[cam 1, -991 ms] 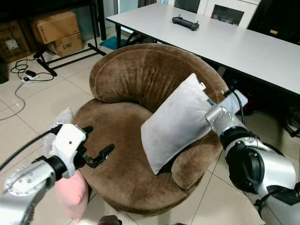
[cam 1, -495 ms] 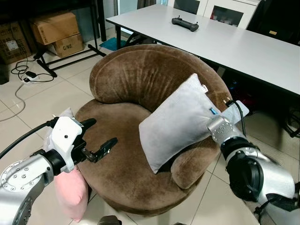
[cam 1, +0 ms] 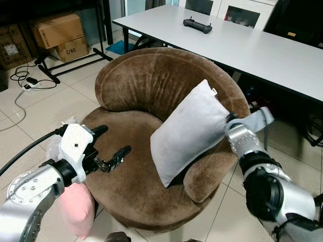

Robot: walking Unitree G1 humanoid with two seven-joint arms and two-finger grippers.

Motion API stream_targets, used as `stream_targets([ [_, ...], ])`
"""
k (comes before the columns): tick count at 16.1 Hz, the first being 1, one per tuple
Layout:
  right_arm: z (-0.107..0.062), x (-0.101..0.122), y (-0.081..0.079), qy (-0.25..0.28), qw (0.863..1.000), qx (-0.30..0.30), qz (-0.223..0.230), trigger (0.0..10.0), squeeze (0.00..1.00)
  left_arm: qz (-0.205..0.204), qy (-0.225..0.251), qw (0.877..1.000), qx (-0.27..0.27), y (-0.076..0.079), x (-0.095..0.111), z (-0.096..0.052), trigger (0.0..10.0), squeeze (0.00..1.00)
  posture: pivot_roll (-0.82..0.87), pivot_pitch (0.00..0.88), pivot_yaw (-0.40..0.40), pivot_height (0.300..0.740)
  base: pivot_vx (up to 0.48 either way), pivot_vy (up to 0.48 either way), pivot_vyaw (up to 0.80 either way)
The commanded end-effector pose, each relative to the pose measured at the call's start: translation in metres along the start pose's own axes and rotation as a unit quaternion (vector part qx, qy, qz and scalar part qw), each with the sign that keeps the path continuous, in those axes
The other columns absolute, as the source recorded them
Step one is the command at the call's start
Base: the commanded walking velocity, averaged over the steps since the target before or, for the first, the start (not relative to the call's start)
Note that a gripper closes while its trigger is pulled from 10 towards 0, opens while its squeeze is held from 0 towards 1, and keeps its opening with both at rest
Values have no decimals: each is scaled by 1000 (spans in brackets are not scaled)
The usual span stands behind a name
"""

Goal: Move the pillow to the sofa from floor

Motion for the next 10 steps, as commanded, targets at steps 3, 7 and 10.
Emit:
stream_targets([
  [3, -2, 36, -9, 66, 994, 71, 53, 10000, 1000, -1, 16, 1000, -6, 7, 3, 6, 10000, 0, 179, 0, -74, 740, 0, 0, 0],
  [7, -32, 34, -23, 80, 973, 205, -72, 10000, 0, 12, 40, 994, 106, 1, 3, 15, 10000, 0, 168, 0, -75, 740, 0, 0, 0],
  [10, -89, -17, -11, -19, 928, 290, -233, 10000, 0, 9, 24, 979, 204, -2, -7, 12, 10000, 0, 144, 0, -70, 740, 0, 0, 0],
])
Point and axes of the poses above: a point about 5 cm out from each wrist's last joint towards the gripper, its own z axis pointing out of the wrist towards the gripper, its own x axis along the axis of the wrist's last joint, y = z × x, the point moved 2 cm from there along z, pointing out of the wrist towards the gripper
